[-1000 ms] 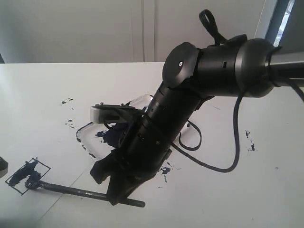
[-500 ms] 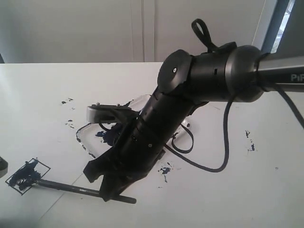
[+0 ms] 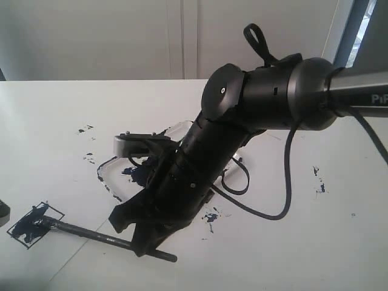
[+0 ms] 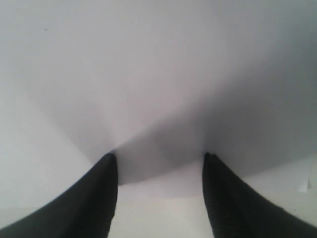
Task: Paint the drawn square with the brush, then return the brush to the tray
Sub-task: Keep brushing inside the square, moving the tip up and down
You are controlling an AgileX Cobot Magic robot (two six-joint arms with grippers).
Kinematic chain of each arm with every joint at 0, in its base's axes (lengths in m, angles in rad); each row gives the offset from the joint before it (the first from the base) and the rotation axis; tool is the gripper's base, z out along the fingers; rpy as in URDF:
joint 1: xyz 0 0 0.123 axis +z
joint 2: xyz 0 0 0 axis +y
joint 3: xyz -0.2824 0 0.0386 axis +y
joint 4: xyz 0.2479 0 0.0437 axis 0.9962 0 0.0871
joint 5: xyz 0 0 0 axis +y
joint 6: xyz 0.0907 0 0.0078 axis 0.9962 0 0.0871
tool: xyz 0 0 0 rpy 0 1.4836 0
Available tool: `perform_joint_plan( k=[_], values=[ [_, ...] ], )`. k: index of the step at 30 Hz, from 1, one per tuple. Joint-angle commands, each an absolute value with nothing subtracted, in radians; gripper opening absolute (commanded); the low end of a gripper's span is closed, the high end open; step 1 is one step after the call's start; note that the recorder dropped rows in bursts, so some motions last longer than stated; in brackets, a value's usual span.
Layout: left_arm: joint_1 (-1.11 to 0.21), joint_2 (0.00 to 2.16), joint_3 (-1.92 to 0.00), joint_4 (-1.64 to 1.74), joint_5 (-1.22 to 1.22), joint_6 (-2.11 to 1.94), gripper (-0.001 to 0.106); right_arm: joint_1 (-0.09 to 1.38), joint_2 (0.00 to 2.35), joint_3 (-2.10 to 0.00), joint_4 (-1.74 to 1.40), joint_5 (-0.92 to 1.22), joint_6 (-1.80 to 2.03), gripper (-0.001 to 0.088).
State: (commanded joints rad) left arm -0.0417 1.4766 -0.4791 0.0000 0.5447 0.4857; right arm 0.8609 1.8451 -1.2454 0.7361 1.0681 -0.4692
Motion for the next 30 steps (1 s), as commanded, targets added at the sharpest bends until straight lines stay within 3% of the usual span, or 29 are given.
perform_joint_plan(
  k=[7,30],
  values=[
    [-0.042,1.477,-0.479,0.000,0.545,0.486,0.056,0.861,1.845,-1.245,0.771,1.101,-0.501,0.0000],
    [-0.042,1.477,-0.479,0.000,0.547,0.486,0.056,0.857,1.845,-1.245,0.623,0.888,-0.381,0.0000]
  ],
)
